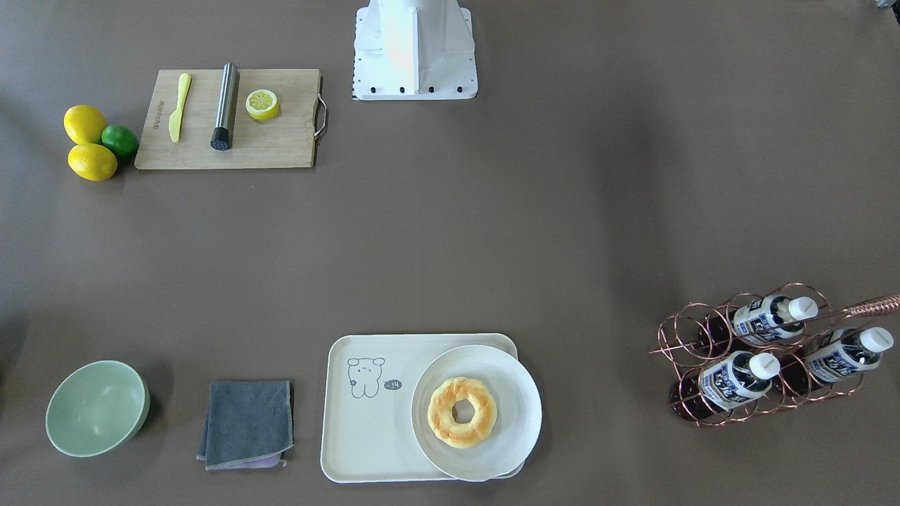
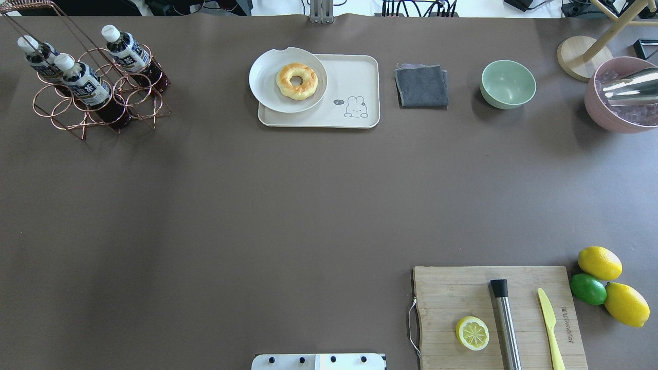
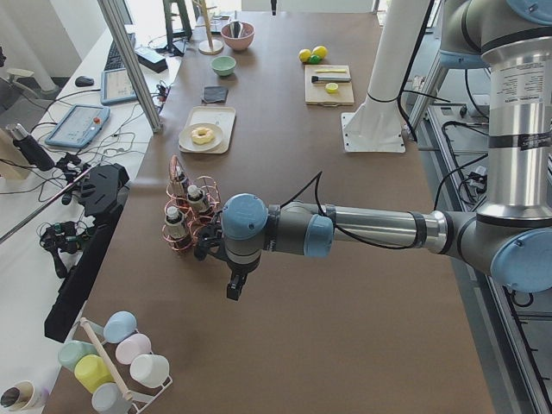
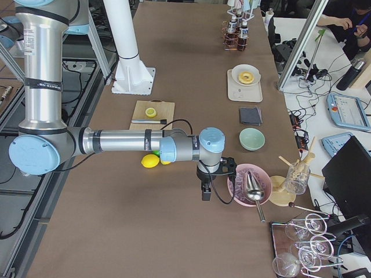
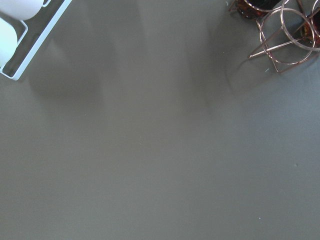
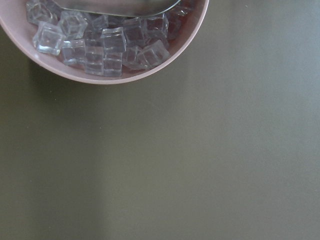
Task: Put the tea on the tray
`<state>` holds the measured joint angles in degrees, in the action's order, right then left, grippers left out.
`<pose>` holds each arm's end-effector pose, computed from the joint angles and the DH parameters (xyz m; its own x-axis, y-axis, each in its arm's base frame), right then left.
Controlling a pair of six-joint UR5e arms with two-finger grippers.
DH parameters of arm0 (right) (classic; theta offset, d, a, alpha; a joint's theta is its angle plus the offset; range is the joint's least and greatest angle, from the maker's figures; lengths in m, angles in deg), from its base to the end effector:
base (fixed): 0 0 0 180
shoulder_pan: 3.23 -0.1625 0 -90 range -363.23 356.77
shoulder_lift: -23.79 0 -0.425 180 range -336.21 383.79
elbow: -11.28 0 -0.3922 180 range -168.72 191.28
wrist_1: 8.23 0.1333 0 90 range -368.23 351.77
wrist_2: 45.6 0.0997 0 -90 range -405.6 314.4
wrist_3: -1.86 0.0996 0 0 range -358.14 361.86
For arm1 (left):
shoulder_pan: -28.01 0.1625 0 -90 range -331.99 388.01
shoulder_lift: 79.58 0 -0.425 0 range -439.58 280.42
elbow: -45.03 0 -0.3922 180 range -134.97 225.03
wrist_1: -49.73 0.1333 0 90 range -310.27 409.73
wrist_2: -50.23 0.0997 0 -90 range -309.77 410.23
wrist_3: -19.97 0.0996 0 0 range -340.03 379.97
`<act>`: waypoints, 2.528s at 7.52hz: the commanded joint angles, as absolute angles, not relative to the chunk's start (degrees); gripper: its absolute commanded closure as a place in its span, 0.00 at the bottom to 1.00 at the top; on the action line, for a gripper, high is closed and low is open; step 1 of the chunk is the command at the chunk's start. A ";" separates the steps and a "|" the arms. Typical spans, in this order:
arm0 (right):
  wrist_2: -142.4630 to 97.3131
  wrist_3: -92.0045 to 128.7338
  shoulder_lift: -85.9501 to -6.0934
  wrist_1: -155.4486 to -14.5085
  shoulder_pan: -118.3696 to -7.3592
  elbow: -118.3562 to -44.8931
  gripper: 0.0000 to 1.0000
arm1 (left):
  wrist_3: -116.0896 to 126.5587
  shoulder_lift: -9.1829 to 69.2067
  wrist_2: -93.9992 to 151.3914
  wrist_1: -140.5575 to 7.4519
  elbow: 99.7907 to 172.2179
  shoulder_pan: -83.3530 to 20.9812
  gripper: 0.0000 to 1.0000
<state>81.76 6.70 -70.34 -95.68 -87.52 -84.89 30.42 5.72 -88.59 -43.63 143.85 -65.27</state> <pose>0.0260 -0.4720 0.6434 0.7916 -0.0433 0.6095 0.0325 0.9991 0.0287 -0.0848 -0.4597 0.6099 0.6622 0.2387 -0.7103 -0.0645 0.9625 0.2634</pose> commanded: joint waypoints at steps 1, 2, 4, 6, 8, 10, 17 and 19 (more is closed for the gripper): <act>81.76 6.61 -70.34 -95.68 -87.52 -84.87 0.00 | 30.42 5.24 -88.64 -47.90 143.56 -65.24 0.01; 81.76 6.70 -70.34 -95.68 -87.52 -84.87 0.00 | 30.51 5.15 -88.64 -48.18 143.73 -65.24 0.01; 81.58 6.52 -70.34 -95.60 -87.52 -85.22 0.00 | 30.08 5.06 -88.64 -52.63 144.96 -65.24 0.01; 81.49 6.61 -69.82 -93.59 -87.52 -86.79 0.00 | 30.07 5.67 -88.73 -53.28 145.67 -65.24 0.01; 81.58 7.23 -69.12 -88.04 -87.08 -86.72 0.00 | 29.99 7.34 -88.72 -53.98 145.67 -64.89 0.02; 81.41 6.70 -68.68 -86.90 -85.07 -87.15 0.00 | 19.16 10.40 -88.64 -58.25 146.28 -64.11 0.02; 79.92 20.57 -67.27 -76.26 -78.74 -88.82 0.00 | -32.28 10.24 -64.25 -84.13 150.49 -42.86 0.02; 79.65 20.58 -67.27 -76.17 -78.47 -88.82 0.00 | -40.21 10.42 -52.05 -83.87 151.64 -35.75 0.03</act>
<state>80.05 20.00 -67.31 -76.32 -78.89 -88.74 -33.29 10.27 -62.35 -83.96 150.42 -41.89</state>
